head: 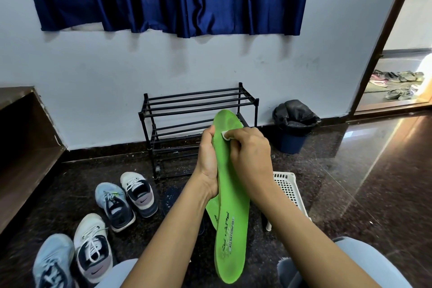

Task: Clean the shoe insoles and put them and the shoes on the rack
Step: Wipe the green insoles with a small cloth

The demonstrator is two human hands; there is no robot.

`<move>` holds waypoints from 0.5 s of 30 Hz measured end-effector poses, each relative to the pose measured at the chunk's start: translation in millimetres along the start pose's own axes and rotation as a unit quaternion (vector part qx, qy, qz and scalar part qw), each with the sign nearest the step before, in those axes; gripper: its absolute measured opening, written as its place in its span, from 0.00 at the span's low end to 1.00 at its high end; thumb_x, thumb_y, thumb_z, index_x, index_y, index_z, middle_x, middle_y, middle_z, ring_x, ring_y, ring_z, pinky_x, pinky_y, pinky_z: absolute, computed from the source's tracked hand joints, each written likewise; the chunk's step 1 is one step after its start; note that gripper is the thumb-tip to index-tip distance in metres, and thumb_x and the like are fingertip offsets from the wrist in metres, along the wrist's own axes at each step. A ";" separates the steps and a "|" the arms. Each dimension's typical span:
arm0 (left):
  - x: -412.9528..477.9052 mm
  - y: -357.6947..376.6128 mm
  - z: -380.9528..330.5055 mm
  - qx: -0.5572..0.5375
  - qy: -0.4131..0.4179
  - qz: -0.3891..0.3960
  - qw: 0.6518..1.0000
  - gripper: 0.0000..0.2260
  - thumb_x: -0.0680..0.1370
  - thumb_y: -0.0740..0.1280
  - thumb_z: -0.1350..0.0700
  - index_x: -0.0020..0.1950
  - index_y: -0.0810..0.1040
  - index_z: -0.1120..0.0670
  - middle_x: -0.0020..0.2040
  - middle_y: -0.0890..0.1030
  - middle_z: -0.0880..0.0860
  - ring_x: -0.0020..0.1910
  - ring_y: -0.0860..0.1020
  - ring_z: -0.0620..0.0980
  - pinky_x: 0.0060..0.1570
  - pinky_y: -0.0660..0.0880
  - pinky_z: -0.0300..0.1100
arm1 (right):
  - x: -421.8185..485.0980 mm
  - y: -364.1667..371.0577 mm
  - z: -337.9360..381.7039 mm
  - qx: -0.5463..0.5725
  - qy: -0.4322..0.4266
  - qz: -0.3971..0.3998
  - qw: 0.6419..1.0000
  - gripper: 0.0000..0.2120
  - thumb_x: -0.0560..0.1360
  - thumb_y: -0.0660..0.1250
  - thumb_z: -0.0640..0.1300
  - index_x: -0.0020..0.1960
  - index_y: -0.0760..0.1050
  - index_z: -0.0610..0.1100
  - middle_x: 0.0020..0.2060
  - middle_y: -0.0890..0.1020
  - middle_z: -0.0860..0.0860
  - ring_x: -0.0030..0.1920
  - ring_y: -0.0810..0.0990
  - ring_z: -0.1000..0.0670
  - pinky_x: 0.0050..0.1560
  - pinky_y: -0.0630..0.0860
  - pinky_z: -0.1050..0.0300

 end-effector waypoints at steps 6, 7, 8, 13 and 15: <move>4.6 -5.7 -1.0 -0.019 0.008 -0.009 1.000 0.28 0.79 0.52 0.40 0.31 0.82 0.53 0.33 0.81 0.53 0.32 0.80 0.49 0.35 0.75 0.38 | -14.7 5.6 7.4 -0.013 0.001 0.018 1.000 0.11 0.68 0.64 0.36 0.45 0.83 0.41 0.37 0.83 0.47 0.42 0.79 0.45 0.42 0.72 0.56; 5.4 -5.9 -1.0 -0.017 0.008 -0.008 1.000 0.28 0.79 0.52 0.40 0.31 0.82 0.53 0.33 0.81 0.53 0.32 0.80 0.49 0.35 0.76 0.37 | -11.9 6.2 6.8 -0.015 0.003 0.019 1.000 0.10 0.68 0.64 0.36 0.45 0.83 0.41 0.37 0.83 0.47 0.42 0.79 0.45 0.42 0.72 0.57; 5.4 -5.5 -0.7 -0.012 0.009 -0.006 1.000 0.28 0.79 0.52 0.40 0.33 0.83 0.53 0.34 0.82 0.53 0.33 0.81 0.50 0.35 0.76 0.37 | -8.5 6.2 5.3 -0.014 0.007 0.018 1.000 0.10 0.67 0.65 0.35 0.44 0.83 0.41 0.37 0.83 0.46 0.42 0.79 0.44 0.43 0.71 0.57; 4.7 -3.7 1.8 0.003 0.003 -0.009 1.000 0.26 0.79 0.52 0.41 0.38 0.83 0.54 0.36 0.83 0.54 0.34 0.81 0.50 0.37 0.75 0.40 | -5.9 4.0 2.3 -0.007 0.021 0.011 1.000 0.10 0.67 0.65 0.33 0.44 0.83 0.40 0.38 0.83 0.46 0.42 0.80 0.44 0.44 0.69 0.60; 5.1 -5.0 1.4 -0.001 0.003 -0.011 1.000 0.26 0.79 0.52 0.41 0.37 0.82 0.55 0.34 0.82 0.53 0.33 0.81 0.50 0.36 0.76 0.39 | -12.7 5.2 4.4 -0.001 0.021 0.015 1.000 0.10 0.68 0.66 0.33 0.45 0.83 0.40 0.38 0.83 0.46 0.42 0.80 0.44 0.45 0.70 0.60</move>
Point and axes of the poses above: each hand's wrist, its own x-axis towards the middle knuckle, its own y-axis out of the palm, z = x × y, the point moved 3 cm from there along x, towards the middle knuckle
